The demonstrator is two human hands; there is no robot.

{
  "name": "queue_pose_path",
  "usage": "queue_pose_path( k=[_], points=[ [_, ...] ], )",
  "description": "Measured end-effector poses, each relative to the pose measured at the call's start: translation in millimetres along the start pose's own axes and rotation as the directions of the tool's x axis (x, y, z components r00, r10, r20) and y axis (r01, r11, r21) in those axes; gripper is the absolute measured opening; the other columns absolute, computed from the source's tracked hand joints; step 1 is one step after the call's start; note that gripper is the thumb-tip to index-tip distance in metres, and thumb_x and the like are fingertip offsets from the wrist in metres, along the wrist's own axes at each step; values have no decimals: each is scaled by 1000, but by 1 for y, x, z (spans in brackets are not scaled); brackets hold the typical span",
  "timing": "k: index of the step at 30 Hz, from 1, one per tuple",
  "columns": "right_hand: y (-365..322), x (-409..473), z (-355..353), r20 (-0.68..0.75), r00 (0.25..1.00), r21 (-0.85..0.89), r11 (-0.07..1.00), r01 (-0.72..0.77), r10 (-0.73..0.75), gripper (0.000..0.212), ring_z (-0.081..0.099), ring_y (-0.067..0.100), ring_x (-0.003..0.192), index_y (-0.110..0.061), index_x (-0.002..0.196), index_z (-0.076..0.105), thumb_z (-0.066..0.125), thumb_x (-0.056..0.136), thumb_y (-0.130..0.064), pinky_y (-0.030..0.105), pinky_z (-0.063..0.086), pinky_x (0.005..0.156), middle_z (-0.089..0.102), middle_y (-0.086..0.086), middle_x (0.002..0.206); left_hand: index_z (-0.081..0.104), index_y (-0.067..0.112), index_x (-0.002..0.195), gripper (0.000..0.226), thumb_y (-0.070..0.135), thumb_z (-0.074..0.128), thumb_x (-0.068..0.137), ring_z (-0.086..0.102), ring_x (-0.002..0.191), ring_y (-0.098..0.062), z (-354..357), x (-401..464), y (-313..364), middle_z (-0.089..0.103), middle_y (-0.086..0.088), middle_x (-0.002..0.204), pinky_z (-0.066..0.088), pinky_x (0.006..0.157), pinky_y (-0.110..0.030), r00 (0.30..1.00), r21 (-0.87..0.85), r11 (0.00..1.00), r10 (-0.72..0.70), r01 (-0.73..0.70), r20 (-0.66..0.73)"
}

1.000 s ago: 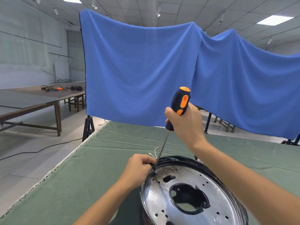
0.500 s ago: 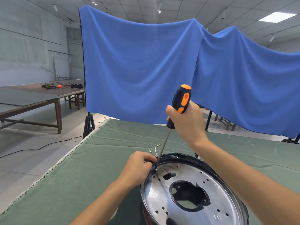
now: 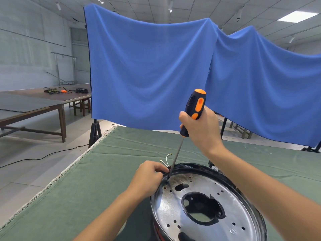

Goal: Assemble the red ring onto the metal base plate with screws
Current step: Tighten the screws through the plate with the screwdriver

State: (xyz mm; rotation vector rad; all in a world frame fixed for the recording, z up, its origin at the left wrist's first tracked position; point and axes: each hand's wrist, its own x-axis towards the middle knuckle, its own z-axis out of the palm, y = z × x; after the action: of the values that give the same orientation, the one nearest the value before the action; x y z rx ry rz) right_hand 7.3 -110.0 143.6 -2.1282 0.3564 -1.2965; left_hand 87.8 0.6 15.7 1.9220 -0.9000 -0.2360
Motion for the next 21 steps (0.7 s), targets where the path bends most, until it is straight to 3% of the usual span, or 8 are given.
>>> queue_pose_path(
  k=[3, 7, 11, 15, 18, 21],
  points=[
    [-1, 0, 0, -1, 1000, -8, 1000, -13, 13, 21, 63, 18, 53, 0, 72, 45, 59, 77, -15, 35, 48, 51, 60, 24, 65, 78, 20, 88, 38, -2, 48, 80, 68, 81, -9, -1, -1, 0, 74, 11, 83, 56, 82, -34, 1000, 6, 1000, -1, 1, 8],
    [-1, 1, 1, 4, 1000, -5, 1000, -27, 27, 25, 62, 8, 47, -6, 67, 41, 60, 79, -16, 30, 45, 46, 58, 23, 65, 77, 23, 89, 35, 3, 50, 79, 66, 81, -7, -2, -2, 3, 72, 14, 82, 55, 82, -34, 1000, 53, 999, 0, -1, 19],
    [-4, 6, 3, 20, 998, -32, 998, -62, 63, 29, 62, 30, 60, -6, 68, 43, 64, 79, -23, 41, 51, 50, 57, 20, 64, 73, 27, 86, 34, 19, 48, 65, 66, 87, -11, -4, -1, 11, 72, 13, 83, 53, 83, -37, 998, 114, 993, 28, -34, 48],
    [-7, 10, 4, 88, 993, 31, 996, -78, 75, 31, 50, 6, 34, -12, 67, 44, 69, 81, -26, 19, 39, 32, 54, 11, 59, 71, 26, 85, 14, 35, 64, 77, 63, 93, -10, 2, 4, 15, 71, 11, 88, 49, 87, -36, 992, 144, 982, 126, -123, -11],
    [-8, 13, 1, 146, 985, 14, 995, -96, 93, 37, 48, 5, 31, -14, 65, 44, 70, 80, -35, 15, 35, 32, 57, 6, 56, 72, 20, 81, 15, 34, 67, 84, 62, 83, -19, 4, 9, 15, 71, 3, 80, 50, 82, -36, 985, 165, 972, 172, -164, -33],
    [-10, 19, -4, 177, 974, -47, 990, -134, 140, 40, 54, 17, 43, -15, 65, 47, 63, 78, -50, 27, 45, 44, 57, 0, 59, 73, 17, 78, 19, 32, 65, 86, 57, 65, -21, 3, 12, 15, 68, -3, 69, 52, 72, -32, 985, 195, 967, 174, -167, -18]
  ],
)
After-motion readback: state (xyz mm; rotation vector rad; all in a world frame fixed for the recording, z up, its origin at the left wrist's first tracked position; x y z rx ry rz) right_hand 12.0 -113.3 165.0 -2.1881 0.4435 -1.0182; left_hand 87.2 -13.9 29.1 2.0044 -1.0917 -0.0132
